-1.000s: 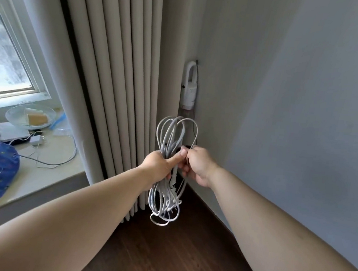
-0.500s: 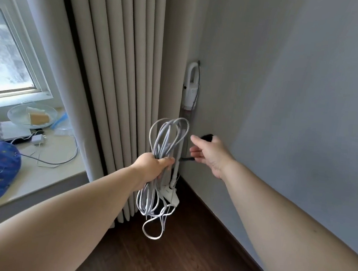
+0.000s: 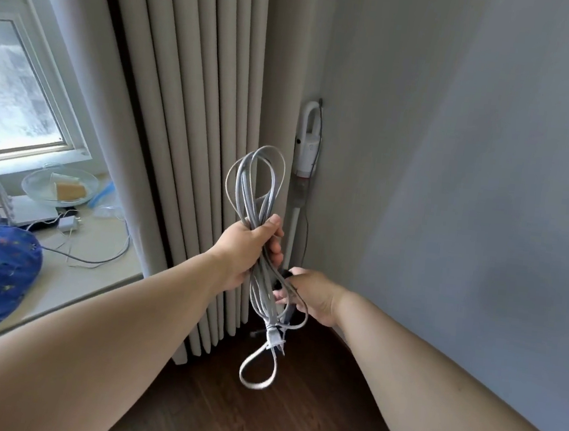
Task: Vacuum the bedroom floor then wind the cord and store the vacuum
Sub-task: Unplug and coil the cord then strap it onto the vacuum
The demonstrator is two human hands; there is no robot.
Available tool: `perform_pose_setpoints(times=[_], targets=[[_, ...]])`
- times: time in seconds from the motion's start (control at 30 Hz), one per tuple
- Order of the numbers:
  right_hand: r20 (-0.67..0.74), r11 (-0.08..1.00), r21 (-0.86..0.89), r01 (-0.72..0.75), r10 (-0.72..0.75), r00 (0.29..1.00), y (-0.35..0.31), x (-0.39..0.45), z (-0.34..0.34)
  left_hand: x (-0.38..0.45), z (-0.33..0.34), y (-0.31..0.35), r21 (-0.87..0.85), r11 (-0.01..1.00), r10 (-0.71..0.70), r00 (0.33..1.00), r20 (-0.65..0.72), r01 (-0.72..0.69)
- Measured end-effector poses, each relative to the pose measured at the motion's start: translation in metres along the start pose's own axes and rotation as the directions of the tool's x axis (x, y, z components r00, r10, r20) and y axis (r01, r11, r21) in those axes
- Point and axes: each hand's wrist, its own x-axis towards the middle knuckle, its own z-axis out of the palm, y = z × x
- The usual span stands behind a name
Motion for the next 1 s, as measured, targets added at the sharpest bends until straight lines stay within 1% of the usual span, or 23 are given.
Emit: perform_pose_setpoints(times=[0.1, 0.13, 0.2, 0.23, 0.27, 0.33, 0.4, 0.47, 0.5, 0.53, 0.6, 0.63, 0.67, 0.7, 0.8, 0.87, 0.93, 1.0], targets=[[0.012, 0.969, -0.233, -0.081, 0.086, 0.996, 0.013, 0.0, -0.005, 0.003, -0.008, 0.003, -0.024, 0.999, 0.031, 0.999, -0.044, -0.032], [0.004, 0.962, -0.251, -0.105, 0.109, 0.994, 0.018, -0.003, -0.008, 0.004, -0.013, 0.006, -0.023, 0.999, 0.043, 0.996, -0.074, -0.045], [-0.017, 0.971, -0.201, -0.131, 0.13, 0.991, 0.026, -0.009, -0.016, 0.01, -0.028, 0.008, 0.012, 0.998, 0.063, 0.986, -0.153, -0.062], [-0.031, 0.978, -0.166, -0.122, 0.119, 0.992, 0.03, -0.011, -0.022, 0.012, -0.036, 0.008, 0.032, 0.997, 0.069, 0.978, -0.198, -0.064], [-0.042, 0.98, -0.169, -0.109, 0.103, 0.994, 0.032, -0.011, -0.029, 0.015, -0.043, 0.006, 0.042, 0.997, 0.072, 0.968, -0.242, -0.064], [-0.059, 0.955, -0.279, -0.104, 0.091, 0.994, 0.036, -0.011, -0.042, 0.019, -0.052, 0.001, 0.024, 0.998, 0.069, 0.943, -0.326, -0.065], [-0.098, 0.905, -0.406, -0.131, 0.1, 0.99, 0.041, -0.011, -0.05, 0.021, -0.055, -0.002, -0.002, 0.997, 0.073, 0.919, -0.387, -0.08], [-0.177, 0.874, -0.459, -0.158, 0.084, 0.981, 0.045, -0.01, -0.055, 0.023, -0.056, -0.005, -0.009, 0.996, 0.078, 0.905, -0.418, -0.09], [-0.229, 0.879, -0.451, -0.154, 0.053, 0.972, 0.042, -0.012, -0.055, 0.024, -0.056, -0.006, 0.011, 0.996, 0.087, 0.909, -0.409, -0.091], [-0.278, 0.904, -0.405, -0.134, 0.018, 0.96, 0.037, -0.013, -0.056, 0.024, -0.056, -0.007, 0.057, 0.995, 0.101, 0.919, -0.381, -0.086], [-0.339, 0.959, -0.275, -0.07, -0.028, 0.941, 0.025, -0.015, -0.057, 0.024, -0.054, -0.011, 0.23, 0.971, 0.135, 0.945, -0.299, -0.066], [-0.346, 0.967, -0.251, -0.039, -0.052, 0.937, 0.017, -0.015, -0.057, 0.022, -0.052, -0.014, 0.331, 0.942, 0.146, 0.956, -0.256, -0.055], [-0.342, 0.963, -0.268, -0.011, -0.085, 0.936, 0.009, -0.014, -0.056, 0.019, -0.048, -0.016, 0.413, 0.909, 0.146, 0.965, -0.216, -0.045], [-0.329, 0.945, -0.327, 0.004, -0.118, 0.937, 0.001, -0.013, -0.055, 0.015, -0.043, -0.017, 0.468, 0.883, 0.134, 0.975, -0.179, -0.035], [-0.254, 0.83, -0.558, 0.005, -0.177, 0.951, -0.02, -0.012, -0.044, -0.002, -0.02, -0.016, 0.566, 0.824, 0.037, 0.997, -0.068, 0.009], [-0.221, 0.76, -0.65, 0.002, -0.191, 0.956, -0.031, -0.01, -0.035, -0.011, -0.007, -0.015, 0.622, 0.783, -0.02, 1.0, -0.016, 0.025], [-0.208, 0.726, -0.687, 0.028, -0.234, 0.95, -0.037, -0.008, -0.027, -0.016, 0.0, -0.015, 0.622, 0.783, -0.041, 0.999, 0.019, 0.02], [-0.208, 0.755, -0.652, 0.068, -0.265, 0.941, -0.039, -0.008, -0.024, -0.016, 0.001, -0.015, 0.593, 0.805, -0.009, 1.0, 0.007, 0.003]])
